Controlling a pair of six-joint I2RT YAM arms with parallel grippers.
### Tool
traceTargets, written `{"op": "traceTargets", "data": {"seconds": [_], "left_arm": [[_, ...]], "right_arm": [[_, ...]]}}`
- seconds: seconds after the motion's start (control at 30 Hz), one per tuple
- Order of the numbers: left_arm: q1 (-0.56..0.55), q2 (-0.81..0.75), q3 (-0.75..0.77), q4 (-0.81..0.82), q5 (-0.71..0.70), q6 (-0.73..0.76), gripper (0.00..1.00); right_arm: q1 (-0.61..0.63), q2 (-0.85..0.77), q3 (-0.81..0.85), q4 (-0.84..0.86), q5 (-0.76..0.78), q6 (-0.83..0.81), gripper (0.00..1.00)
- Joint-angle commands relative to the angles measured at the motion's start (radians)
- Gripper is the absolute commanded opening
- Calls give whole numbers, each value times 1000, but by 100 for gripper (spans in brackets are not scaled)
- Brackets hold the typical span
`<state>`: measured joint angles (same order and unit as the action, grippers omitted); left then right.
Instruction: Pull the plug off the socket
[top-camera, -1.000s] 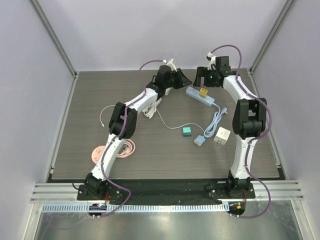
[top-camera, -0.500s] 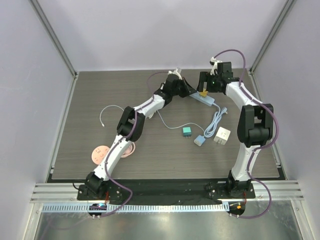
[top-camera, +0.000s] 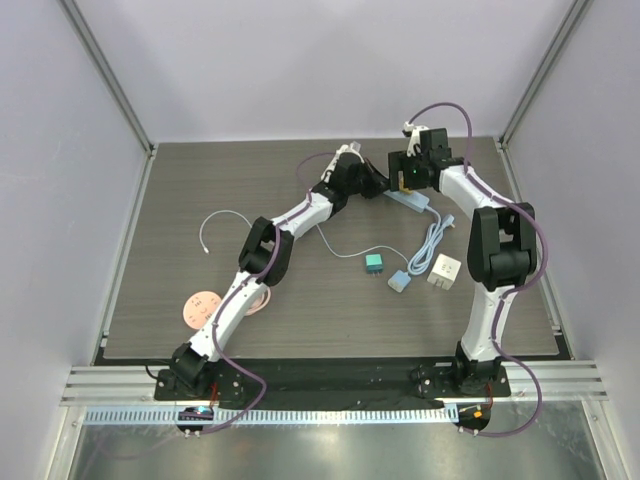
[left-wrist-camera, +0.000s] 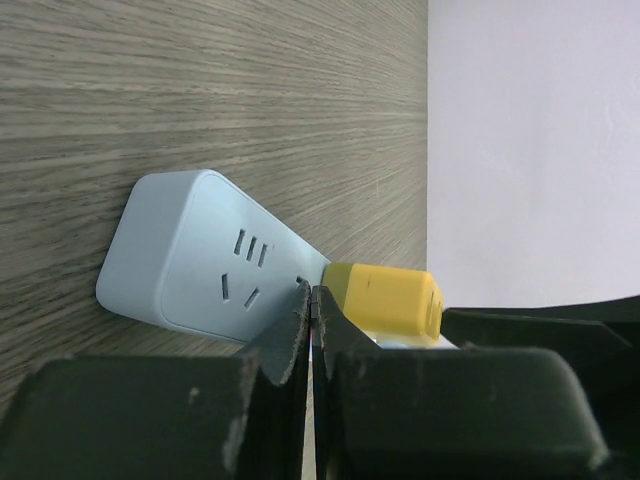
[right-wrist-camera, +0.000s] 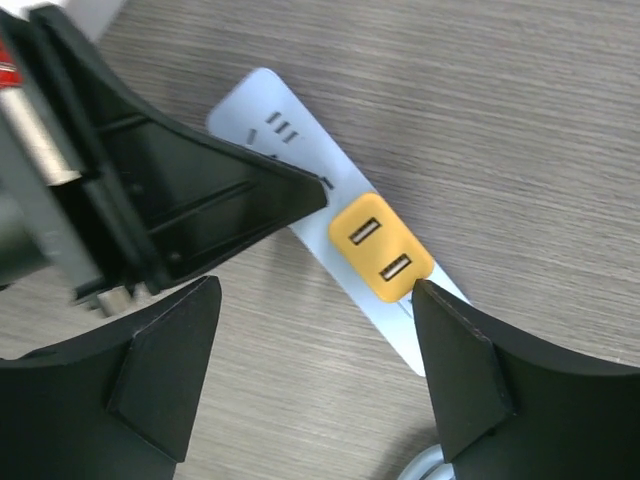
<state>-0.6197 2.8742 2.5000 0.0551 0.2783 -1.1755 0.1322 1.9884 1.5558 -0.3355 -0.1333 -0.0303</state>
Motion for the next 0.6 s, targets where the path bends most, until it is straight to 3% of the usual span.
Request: {"op": "traceTargets", "data": {"seconds": [0.0,0.23,0.37,0.57], "left_arm": [[9,0,-10,-109,-41,-4,0],[12,-3,-13,-182,-56,8,0],[15,5,-9,-189,-45,0,0],[15,2,-9,-213,-47,7,0]], "right_arm": [[-3,16,39,32,55,-37,82],[-5,64,96,4,86,-125,72],[-6,92,125,-10,43,-141,71],[-17,161,164,-8,-11,-161,59]]}}
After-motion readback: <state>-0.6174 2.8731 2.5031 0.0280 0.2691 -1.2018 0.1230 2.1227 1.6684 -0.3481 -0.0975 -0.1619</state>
